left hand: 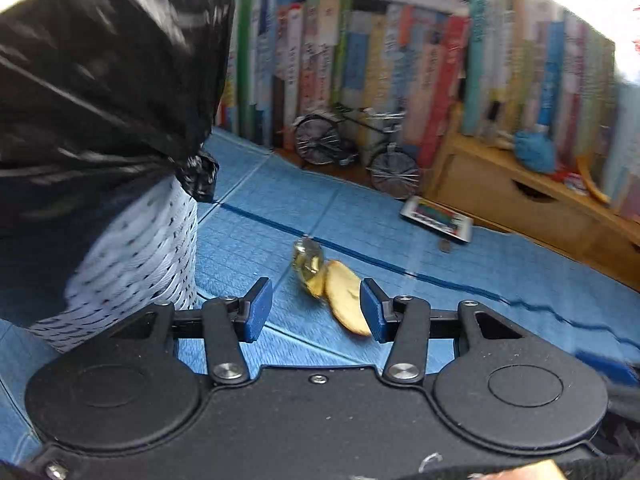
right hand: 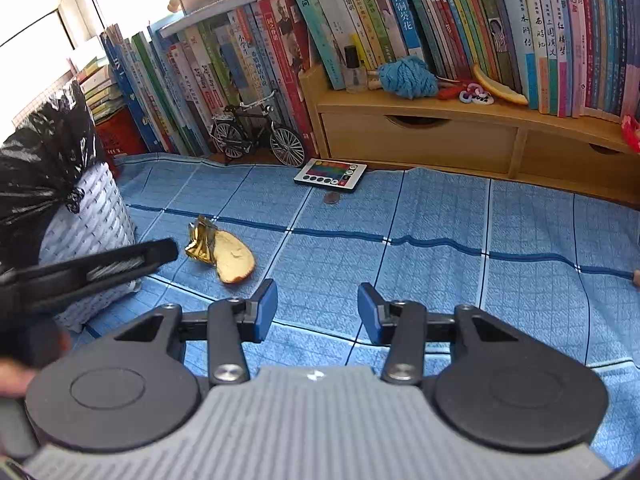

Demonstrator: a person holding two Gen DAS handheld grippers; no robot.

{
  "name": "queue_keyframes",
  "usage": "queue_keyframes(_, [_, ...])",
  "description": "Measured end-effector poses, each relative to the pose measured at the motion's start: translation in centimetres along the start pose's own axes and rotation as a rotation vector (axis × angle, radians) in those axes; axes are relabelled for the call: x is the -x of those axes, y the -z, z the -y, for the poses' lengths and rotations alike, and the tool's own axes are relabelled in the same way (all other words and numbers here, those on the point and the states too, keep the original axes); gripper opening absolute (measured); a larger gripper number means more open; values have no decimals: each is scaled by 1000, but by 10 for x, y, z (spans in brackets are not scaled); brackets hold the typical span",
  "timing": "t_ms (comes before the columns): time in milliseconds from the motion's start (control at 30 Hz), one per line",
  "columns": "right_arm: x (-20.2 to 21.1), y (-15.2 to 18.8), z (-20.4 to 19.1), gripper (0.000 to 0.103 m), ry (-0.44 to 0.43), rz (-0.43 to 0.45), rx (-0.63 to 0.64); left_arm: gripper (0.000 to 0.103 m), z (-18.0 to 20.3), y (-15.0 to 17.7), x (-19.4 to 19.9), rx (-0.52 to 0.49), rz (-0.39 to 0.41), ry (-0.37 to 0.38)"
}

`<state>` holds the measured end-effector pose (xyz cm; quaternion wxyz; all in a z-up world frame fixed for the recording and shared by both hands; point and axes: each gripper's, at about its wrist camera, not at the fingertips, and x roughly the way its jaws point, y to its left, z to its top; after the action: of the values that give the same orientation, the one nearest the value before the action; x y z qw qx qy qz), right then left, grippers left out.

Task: Collect trash
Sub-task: 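Lower the left gripper to the last gold foil scrap and grasp it, then carry the gold scrap to the bin with the left gripper while the right gripper grasps the bread crust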

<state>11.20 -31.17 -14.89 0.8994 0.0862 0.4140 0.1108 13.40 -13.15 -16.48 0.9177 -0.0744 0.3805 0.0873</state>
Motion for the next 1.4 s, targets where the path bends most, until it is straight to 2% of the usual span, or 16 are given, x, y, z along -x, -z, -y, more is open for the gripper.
queue_keyframes(233, [-9, 9, 0, 53, 1, -10, 34, 44, 4, -3, -47, 55, -14, -73])
queue_keyframes(333, [-13, 12, 1, 53, -1, -22, 41, 32, 5, -4, -63, 65, -35, -73])
queue_keyframes(400, [-16, 14, 1, 53, -2, -28, 38, 16, 4, -5, -71, 75, -55, -63])
queue_keyframes(500, [-20, 15, 2, 53, -9, -30, 25, 12, 5, -6, -69, 60, -39, -62])
queue_keyframes(633, [-30, 15, 1, 54, -4, -34, 25, 11, 7, -8, -55, 1, -22, -30])
queue_keyframes(733, [-38, 14, -5, 56, 43, -6, 62, 11, 3, -8, -37, -16, -24, -6])
queue_keyframes(800, [-45, 13, -5, 62, 23, -9, 62, 11, 0, -6, -22, -31, -21, 10])
queue_keyframes(900, [-54, 12, -8, 62, -6, -10, 77, 11, -6, -3, 3, -66, -12, 31])
queue_keyframes(1167, [-77, 9, -39, 63, -65, 14, 243, 11, -29, 4, 66, -203, 41, 68])
queue_keyframes(1300, [-93, 3, -62, 63, -106, 13, 326, 11, -36, 6, 82, -224, 59, 68])
queue_keyframes(1400, [-112, 0, -79, 63, -104, -11, 375, 11, -38, 5, 85, -221, 69, 63])
